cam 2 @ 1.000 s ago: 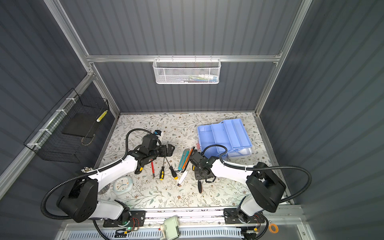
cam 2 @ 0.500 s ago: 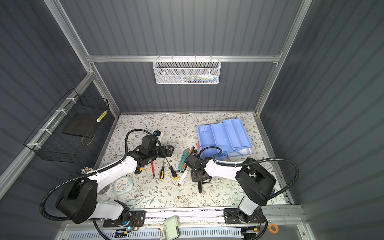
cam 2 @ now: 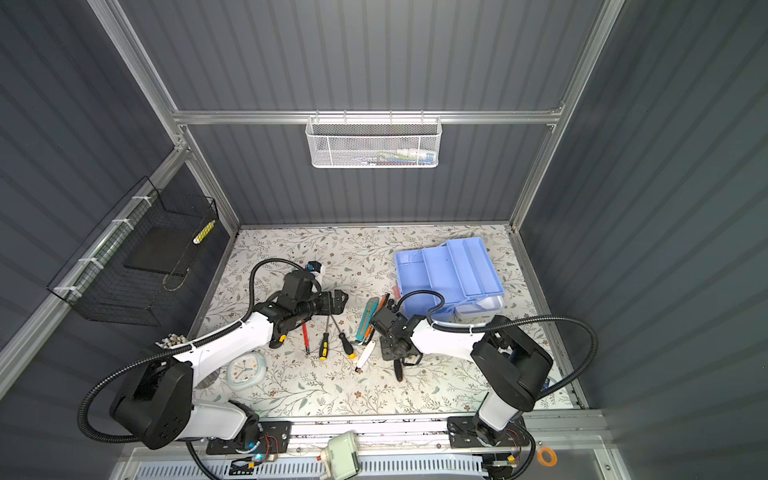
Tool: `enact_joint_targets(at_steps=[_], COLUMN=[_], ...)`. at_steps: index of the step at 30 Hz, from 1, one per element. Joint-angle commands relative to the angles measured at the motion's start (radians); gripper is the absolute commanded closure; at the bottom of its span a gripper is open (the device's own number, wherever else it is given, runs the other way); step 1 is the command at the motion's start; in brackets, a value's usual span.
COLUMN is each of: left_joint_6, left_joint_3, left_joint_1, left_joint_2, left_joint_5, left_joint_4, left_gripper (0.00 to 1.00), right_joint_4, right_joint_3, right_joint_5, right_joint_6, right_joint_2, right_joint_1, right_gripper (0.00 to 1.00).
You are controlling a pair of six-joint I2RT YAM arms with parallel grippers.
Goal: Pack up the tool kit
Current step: 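Close the right gripper around the dark-handled ratchet wrench handle, then lift the ratchet wrench with the right gripper and carry it over the blue tray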
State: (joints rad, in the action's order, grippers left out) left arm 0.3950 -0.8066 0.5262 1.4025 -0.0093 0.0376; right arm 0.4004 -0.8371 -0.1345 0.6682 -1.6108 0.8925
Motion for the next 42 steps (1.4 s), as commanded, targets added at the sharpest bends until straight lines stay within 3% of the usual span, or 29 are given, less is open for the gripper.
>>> enact_joint_targets(at_steps=[1, 10, 19, 29, 37, 42], left_joint_6=[-0.011, -0.029, -0.065, -0.077, -0.080, -0.080], left_joint_3=[-0.003, -0.034, -0.113, -0.200, -0.285, -0.338], left_joint_1=[-0.006, 0.045, 0.160, 0.242, 0.314, 0.368], left_joint_2=[-0.007, 0.024, 0.092, 0.176, 0.262, 0.317], left_joint_5=[-0.015, -0.070, -0.182, -0.211, -0.207, -0.205], left_joint_4=[0.030, 0.076, 0.148, 0.178, 0.210, 0.233], left_gripper=[0.00, 0.00, 0.00, 0.00, 0.00, 0.00], right_joint_4=[0.052, 0.114, 0.204, 0.246, 0.184, 0.141], right_joint_3=[0.009, -0.050, -0.120, -0.227, -0.330, -0.401], right_joint_5=[-0.010, -0.035, -0.052, -0.030, 0.058, 0.124], right_joint_6=[-0.019, -0.059, -0.148, -0.452, -0.653, -0.727], right_joint_2=[0.050, 0.140, 0.294, 0.417, 0.322, 0.247], right_joint_1=[-0.003, -0.013, -0.085, -0.419, -0.672, -0.773], right_gripper=[1.00, 1.00, 1.00, 1.00, 1.00, 1.00])
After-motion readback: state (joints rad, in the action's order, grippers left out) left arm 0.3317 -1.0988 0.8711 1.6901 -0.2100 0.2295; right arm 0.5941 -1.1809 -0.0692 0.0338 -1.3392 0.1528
